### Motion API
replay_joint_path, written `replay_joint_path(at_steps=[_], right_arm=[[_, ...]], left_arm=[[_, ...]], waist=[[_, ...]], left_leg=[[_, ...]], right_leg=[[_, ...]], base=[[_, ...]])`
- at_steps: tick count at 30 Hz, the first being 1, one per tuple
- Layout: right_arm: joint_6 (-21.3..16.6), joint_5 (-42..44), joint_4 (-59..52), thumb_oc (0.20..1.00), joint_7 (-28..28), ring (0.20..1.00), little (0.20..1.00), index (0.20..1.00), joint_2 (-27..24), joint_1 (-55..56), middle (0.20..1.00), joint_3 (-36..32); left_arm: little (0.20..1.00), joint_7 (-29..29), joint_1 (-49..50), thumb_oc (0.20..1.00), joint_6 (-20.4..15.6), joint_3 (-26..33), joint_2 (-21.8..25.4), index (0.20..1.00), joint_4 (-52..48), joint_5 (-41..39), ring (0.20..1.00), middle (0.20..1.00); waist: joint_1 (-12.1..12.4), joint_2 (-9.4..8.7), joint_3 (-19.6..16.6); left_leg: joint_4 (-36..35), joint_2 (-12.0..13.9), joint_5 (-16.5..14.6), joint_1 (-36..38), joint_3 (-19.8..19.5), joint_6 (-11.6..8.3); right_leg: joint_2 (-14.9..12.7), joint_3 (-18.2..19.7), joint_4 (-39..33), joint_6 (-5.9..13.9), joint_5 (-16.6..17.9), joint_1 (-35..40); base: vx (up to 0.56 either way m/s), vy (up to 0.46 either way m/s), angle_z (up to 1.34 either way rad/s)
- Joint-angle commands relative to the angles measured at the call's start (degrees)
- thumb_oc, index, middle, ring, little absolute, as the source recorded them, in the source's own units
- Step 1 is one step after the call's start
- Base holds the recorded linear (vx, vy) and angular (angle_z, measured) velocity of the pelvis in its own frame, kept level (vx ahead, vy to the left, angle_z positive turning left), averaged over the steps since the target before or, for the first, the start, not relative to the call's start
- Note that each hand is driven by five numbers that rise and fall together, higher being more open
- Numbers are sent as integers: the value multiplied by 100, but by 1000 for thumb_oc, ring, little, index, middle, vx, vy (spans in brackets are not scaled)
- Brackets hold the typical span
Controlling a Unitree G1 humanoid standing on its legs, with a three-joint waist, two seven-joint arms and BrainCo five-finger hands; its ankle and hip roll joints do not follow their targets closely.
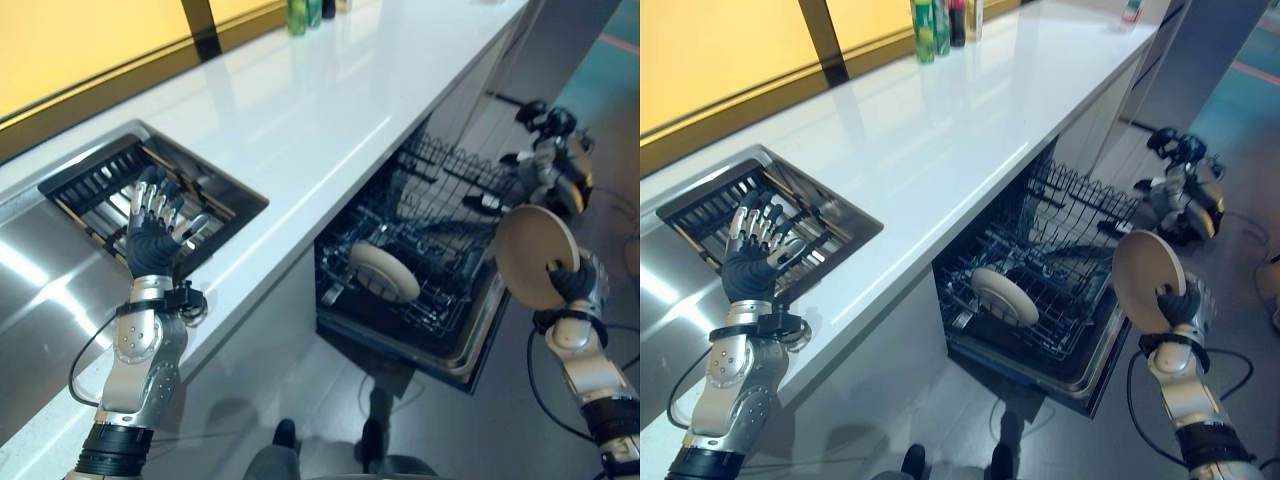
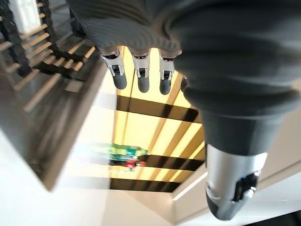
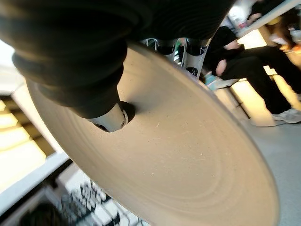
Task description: Pick up plates and place into dishwasher.
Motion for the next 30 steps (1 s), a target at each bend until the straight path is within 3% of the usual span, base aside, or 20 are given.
replay_joint_path(at_steps=[1,6,12,20,30], right_arm=[[-296,-318,73,200,-474,200,200,200,-598,-788,200,289],[-818,-199,294,200,-582,200,200,200,-919,-1070,200,474],[-1055,-325,243,200,-788,200,200,200,-1115,-1294,200,609],[-1138,-555,554,200,-948,200,200,200,-1344,-1838,200,998],[-733,-998,880,200,-1743,200,200,200,-1794,-2491,200,1223]], left_arm=[[1000,181,-484,1000,-518,-109,238,1000,71,-196,1000,1000],[1000,148,-468,1000,-718,-107,397,1000,86,-216,1000,1000],[1000,66,-572,1000,-945,-143,548,1000,204,-107,1000,1000],[1000,207,-818,1000,-1157,-207,675,1000,242,-33,1000,1000],[1000,352,-966,1000,-1358,-260,738,1000,247,14,1000,1000]], waist=[[154,-73,106],[294,-169,326],[362,-261,589],[395,-187,910],[321,-51,1176]], left_leg=[[251,211,5,-332,57,44],[184,268,151,-678,11,-24],[250,302,313,-1093,117,-77],[-6,281,552,-1347,123,-69],[-72,211,699,-1688,221,-32]], right_leg=[[-29,95,625,253,-356,-456],[54,-139,568,199,-354,-647],[118,-434,602,135,-329,-843],[99,-622,551,98,-244,-1076],[18,-666,636,129,-97,-1524]], base=[[-104,-124,12],[-77,-163,10],[-39,-138,23],[-53,-49,18],[-34,-9,7]])
